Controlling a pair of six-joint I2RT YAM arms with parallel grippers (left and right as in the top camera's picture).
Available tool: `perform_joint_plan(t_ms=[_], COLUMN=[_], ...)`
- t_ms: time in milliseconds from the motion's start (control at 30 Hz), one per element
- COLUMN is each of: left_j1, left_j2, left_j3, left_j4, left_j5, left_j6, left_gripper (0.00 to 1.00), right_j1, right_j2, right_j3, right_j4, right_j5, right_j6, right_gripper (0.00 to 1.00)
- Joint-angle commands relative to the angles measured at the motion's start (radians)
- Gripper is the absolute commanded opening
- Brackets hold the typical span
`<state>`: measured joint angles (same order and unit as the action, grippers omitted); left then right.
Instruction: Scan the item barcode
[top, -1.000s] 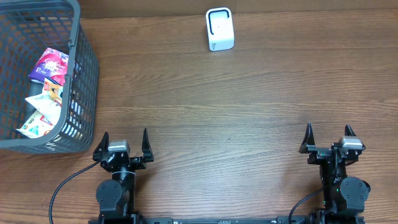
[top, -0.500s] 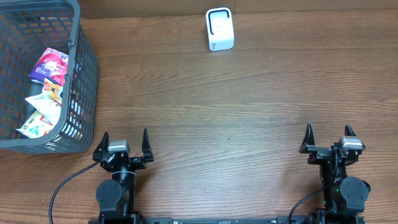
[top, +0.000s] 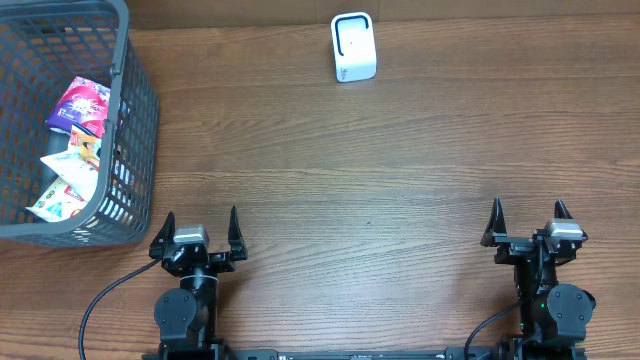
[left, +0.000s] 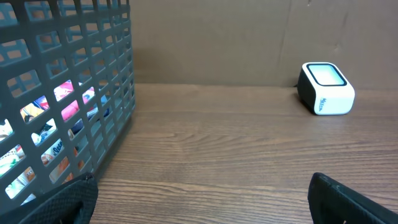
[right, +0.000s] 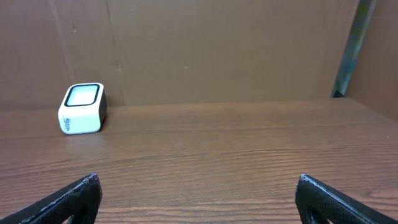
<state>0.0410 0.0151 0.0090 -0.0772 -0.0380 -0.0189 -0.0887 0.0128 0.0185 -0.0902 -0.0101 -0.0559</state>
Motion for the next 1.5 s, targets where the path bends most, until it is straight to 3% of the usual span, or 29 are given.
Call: perform_joint_plan(t_ms=[0, 533, 600, 633, 733, 867, 933, 1000, 1033, 1100, 1133, 1300, 1400, 1467], left_j1=[0.006, 0.006, 0.003, 0.003, 0.003, 0.005, 0.005, 0.005, 0.005, 0.005, 0.004, 0.005, 0.005, 0.005], left_j2=[-0.011, -0.011, -0.011, -0.011, -0.011, -0.011, -0.01, 0.02, 0.085, 0.2, 0.354, 0.674, 0.789, 0.883], left_j3=[-0.004, -0.004, -0.004, -0.004, -0.004, 0.009, 0.057, 0.225, 0.379, 0.555, 0.758, 1.154, 1.283, 1.414], left_j4=[0.002, 0.026, 0.072, 0.127, 0.321, 0.634, 0.645, 0.426, 0.196, -0.013, -0.22, -0.473, -0.485, -0.576], left_j5=[0.005, 0.011, 0.206, 0.375, 0.531, 0.566, 0.532, 0.438, 0.333, 0.301, 0.34, 0.685, 0.708, 0.628], left_j6=[0.019, 0.011, -0.172, -0.338, -0.551, -0.512, -0.453, -0.311, -0.255, -0.187, -0.129, -0.024, 0.0, -0.049], left_gripper=[1.0, 1.0, 1.0, 1.0, 1.0, 1.0, 1.0, 1.0, 1.0, 1.0, 1.0, 1.0, 1.0, 1.0], right_j1=[0.009, 0.009, 0.009, 0.009, 0.009, 0.009, 0.009, 0.009, 0.009, 0.009, 0.009, 0.009, 0.009, 0.009], right_j2=[-0.01, -0.01, -0.01, -0.01, -0.01, -0.01, -0.01, -0.01, -0.01, -0.01, -0.01, -0.01, -0.01, -0.01], right_j3=[-0.01, -0.01, -0.01, -0.01, -0.01, -0.01, -0.01, -0.01, -0.01, -0.01, -0.01, -0.01, -0.01, -0.01], right_j4=[0.006, 0.006, 0.006, 0.006, 0.006, 0.006, 0.006, 0.006, 0.006, 0.006, 0.006, 0.006, 0.006, 0.006], right_j5=[0.009, 0.009, 0.009, 0.009, 0.009, 0.009, 0.009, 0.009, 0.009, 0.009, 0.009, 0.009, 0.009, 0.009], right_j6=[-0.005, -0.005, -0.005, -0.005, -0.005, -0.005, -0.005, -0.005, -0.005, -0.005, -0.005, -0.005, -0.005, -0.005], right_gripper=[1.0, 1.0, 1.0, 1.0, 1.0, 1.0, 1.0, 1.0, 1.0, 1.0, 1.0, 1.0, 1.0, 1.0])
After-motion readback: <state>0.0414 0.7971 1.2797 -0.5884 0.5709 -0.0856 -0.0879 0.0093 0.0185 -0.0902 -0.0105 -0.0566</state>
